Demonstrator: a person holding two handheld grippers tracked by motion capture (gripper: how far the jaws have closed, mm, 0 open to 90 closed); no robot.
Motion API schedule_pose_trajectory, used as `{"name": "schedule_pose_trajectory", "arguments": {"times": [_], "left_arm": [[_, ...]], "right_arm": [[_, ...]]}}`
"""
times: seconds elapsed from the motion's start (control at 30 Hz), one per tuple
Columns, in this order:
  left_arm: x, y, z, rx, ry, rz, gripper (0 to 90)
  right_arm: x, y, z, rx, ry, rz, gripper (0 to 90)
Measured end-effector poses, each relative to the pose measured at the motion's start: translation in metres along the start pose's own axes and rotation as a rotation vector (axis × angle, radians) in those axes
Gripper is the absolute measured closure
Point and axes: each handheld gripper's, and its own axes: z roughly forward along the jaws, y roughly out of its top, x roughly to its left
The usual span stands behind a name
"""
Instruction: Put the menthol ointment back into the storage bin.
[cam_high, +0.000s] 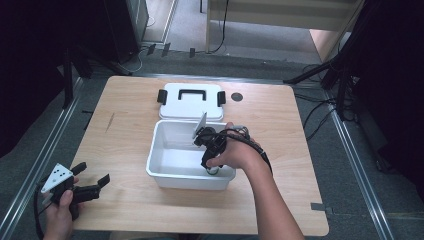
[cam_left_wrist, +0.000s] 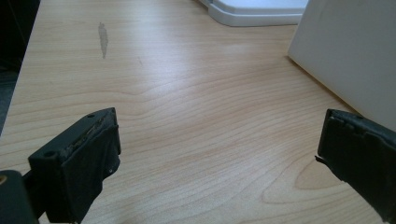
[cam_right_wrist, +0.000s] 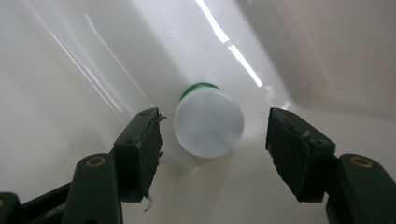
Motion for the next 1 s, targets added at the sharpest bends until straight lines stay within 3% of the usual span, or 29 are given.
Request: {"name": "schedule_pose_trajectory", "arguments": {"times": [0.33,0.57,1.0], "left_arm": [[0.0,0.0,0.0,0.002,0.0,0.005,0.1],[0.0,0.0,0.0,0.006,-0.001,0.003,0.1],[0.0,0.0,0.0,0.008,-0.001,0.006,0.1]], "right_arm": [[-0.007,-0.011,-0.04,-0.052,-0.024,0.014,33.2],[-0.014,-0.021,-0.067,-0.094,-0.034,0.052,33.2],[-0.031,-0.05,-0.092,-0.115,-0.06,0.105,33.0]]}}
